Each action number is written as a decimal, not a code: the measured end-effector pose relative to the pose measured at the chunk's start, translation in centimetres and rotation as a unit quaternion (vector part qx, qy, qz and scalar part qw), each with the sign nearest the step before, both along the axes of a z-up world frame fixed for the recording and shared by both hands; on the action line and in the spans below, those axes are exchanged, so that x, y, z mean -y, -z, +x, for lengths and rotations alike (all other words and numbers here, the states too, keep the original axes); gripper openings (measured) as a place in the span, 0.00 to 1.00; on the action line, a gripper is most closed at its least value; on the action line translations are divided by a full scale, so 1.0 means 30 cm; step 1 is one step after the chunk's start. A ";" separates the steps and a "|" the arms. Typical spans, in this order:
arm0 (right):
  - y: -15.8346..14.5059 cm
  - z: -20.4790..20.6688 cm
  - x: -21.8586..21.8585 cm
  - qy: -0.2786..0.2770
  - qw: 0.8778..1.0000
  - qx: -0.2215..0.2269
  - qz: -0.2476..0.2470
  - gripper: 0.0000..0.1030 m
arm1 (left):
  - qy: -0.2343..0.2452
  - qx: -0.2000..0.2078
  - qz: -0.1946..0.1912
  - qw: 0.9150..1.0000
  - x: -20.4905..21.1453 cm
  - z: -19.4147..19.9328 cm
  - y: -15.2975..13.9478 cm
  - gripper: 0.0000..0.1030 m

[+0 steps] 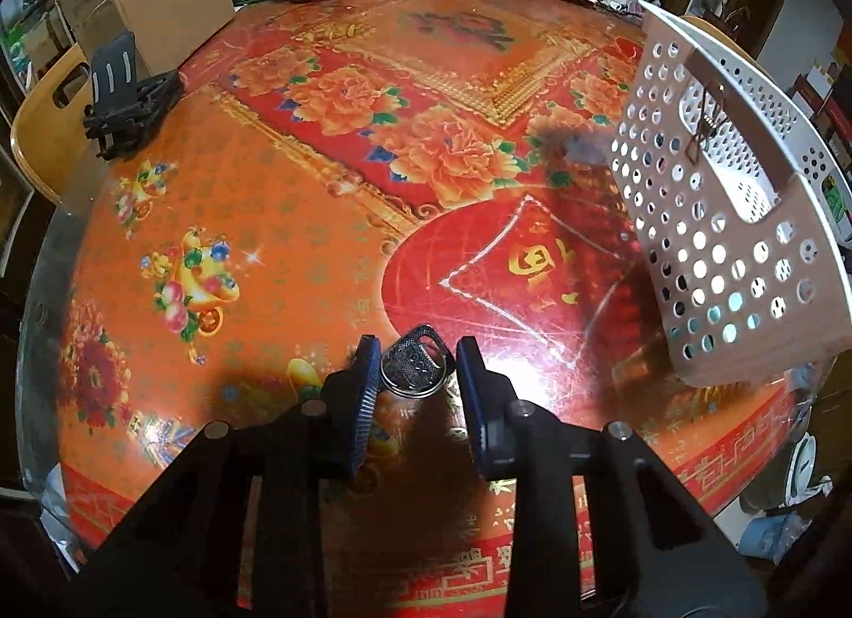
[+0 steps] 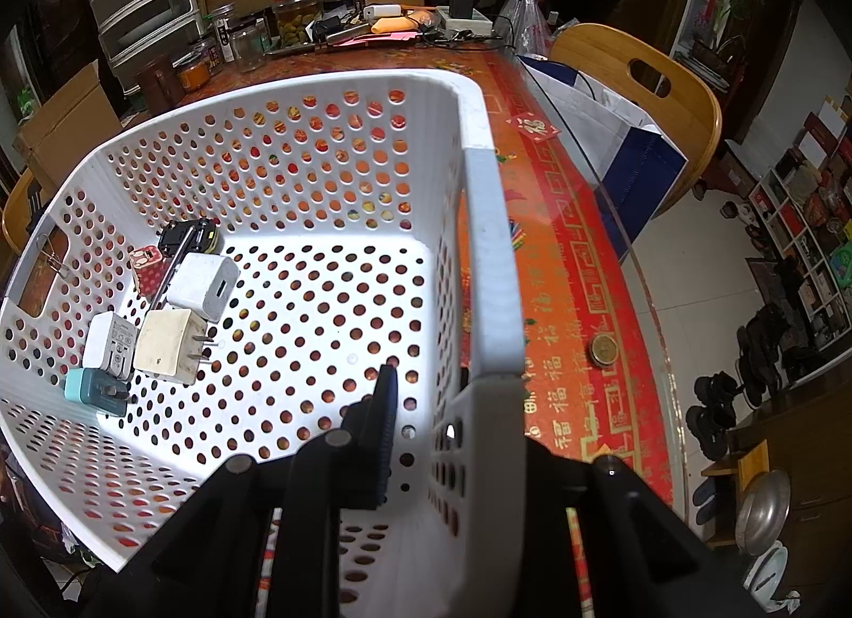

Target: Organize rigid objects

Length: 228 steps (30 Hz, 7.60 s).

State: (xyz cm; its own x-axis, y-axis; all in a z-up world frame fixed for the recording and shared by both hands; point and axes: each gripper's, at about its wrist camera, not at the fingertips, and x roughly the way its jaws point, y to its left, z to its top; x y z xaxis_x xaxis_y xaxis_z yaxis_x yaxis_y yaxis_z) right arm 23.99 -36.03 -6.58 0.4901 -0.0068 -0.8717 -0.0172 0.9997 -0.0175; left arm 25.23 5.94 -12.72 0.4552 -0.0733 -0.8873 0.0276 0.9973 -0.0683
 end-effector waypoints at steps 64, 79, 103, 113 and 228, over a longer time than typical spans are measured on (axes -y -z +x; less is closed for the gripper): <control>0.001 0.001 0.004 -0.002 1.000 0.000 0.000 0.18 | -0.011 -0.016 -0.026 0.999 -0.056 0.054 0.031 0.24; 0.001 0.002 0.004 -0.002 1.000 0.000 0.000 0.18 | -0.009 -0.006 -0.032 0.999 -0.063 0.035 -0.005 0.05; 0.002 0.000 0.003 -0.003 1.000 0.001 0.000 0.18 | -0.010 -0.020 -0.030 0.999 -0.072 0.002 0.024 0.50; 0.004 -0.001 0.002 -0.003 1.000 0.000 0.001 0.18 | 0.002 -0.026 -0.029 0.999 -0.007 0.019 0.019 0.25; -0.331 -0.885 -0.334 0.047 0.966 0.254 -0.002 0.97 | 0.093 0.303 0.024 0.948 0.280 -0.772 -0.609 1.00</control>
